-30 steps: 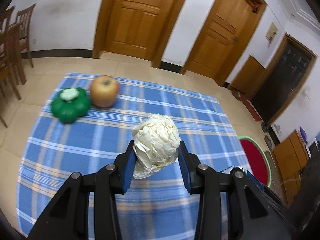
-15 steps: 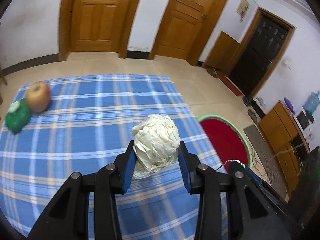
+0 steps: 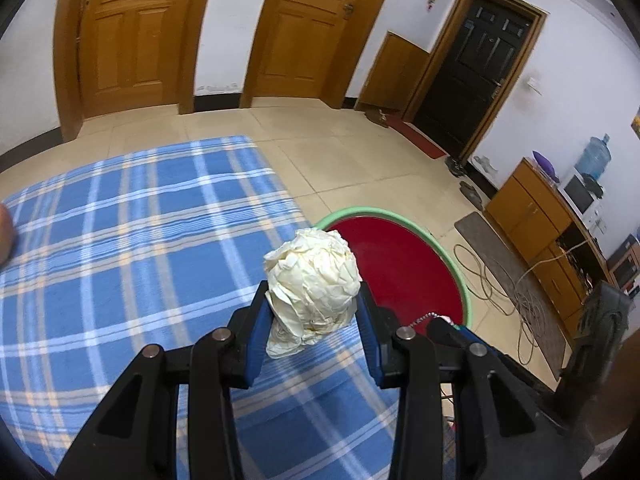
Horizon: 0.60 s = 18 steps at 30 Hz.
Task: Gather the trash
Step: 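Carry the paper ball and keychain over the red bucket and open both tools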
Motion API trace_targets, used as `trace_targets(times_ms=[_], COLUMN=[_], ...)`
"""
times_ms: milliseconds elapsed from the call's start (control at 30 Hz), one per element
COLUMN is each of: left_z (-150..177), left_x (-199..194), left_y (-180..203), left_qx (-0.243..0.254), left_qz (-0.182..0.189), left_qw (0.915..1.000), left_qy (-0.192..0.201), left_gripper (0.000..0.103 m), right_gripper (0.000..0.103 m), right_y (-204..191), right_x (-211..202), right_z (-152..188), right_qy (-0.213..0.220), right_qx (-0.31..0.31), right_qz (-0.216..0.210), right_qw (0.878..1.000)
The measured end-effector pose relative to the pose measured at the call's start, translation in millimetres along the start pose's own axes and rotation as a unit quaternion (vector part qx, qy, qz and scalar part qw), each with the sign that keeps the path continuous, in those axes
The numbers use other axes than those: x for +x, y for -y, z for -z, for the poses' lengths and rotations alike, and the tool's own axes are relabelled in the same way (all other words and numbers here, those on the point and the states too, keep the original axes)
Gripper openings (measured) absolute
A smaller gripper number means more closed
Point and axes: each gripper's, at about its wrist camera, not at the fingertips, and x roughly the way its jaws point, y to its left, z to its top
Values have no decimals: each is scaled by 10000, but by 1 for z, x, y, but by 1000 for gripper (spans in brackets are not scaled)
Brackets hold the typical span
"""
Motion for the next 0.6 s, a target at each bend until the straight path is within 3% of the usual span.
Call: trace_targets(times_ms=[267,600], left_z=[-6,-14], left_x=[24,44], left_y=[22,51], left_qx=[190,559], left_qz=[120,181], left_qw=[9997,9982], left_qy=[-110,-79], left_gripper=[40,40], right_gripper=[52,52], right_y=[24,27], right_x=[6,2], right_z=[-5,-2], right_qy=[-22,-90], right_qx=[216,198], right_qz=[47,-19], right_qw=[9998,9998])
